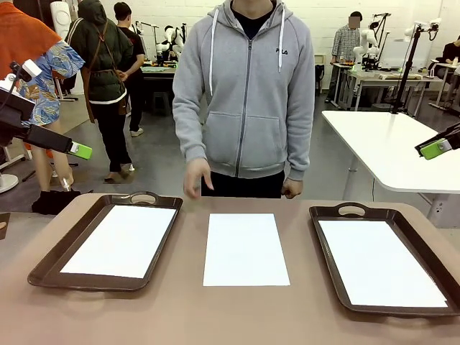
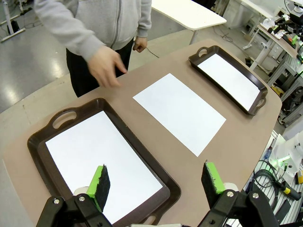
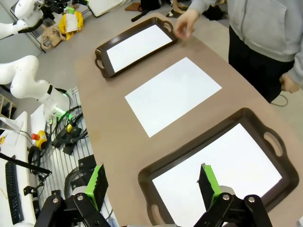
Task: Sort the A4 documents.
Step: Receive the A4 Paper.
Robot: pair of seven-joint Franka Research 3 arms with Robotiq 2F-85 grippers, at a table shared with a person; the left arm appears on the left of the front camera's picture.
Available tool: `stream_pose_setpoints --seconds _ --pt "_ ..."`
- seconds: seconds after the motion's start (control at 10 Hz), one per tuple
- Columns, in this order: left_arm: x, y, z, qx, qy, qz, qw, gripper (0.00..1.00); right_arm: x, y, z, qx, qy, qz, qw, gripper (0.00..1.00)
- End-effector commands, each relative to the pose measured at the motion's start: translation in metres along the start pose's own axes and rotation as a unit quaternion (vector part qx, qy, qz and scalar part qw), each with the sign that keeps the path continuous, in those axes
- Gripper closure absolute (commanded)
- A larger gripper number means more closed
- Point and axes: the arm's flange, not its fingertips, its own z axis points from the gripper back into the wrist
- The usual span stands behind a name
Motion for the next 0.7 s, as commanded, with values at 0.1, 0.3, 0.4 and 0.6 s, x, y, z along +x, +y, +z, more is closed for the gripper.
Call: stream_pose_setpoints --seconds 0.1,0.3,0.4,0.6 --pt "-0.0003 -0.0002 -0.0006 0.000 -0.001 -0.001 1.000 0.00 0.0001 0.0001 -0.0014 0.003 0.003 0.003 1.000 0.00" --pt "-0.0003 -0.0002 -0.0006 0.000 -0.001 -0.001 1.000 0.00 0.0001 0.0001 -0.0014 0.003 0.003 0.003 1.000 0.00" --pt "-0.0003 -0.0002 -0.0006 0.000 -0.001 -0.001 1.000 0.00 0.0001 0.0001 -0.0014 0.003 0.003 0.003 1.000 0.00" --pt "-0.0003 -0.0002 -0.0006 0.000 -0.001 -0.001 1.000 0.00 0.0001 0.0001 -0.0014 0.003 0.003 0.003 1.000 0.00"
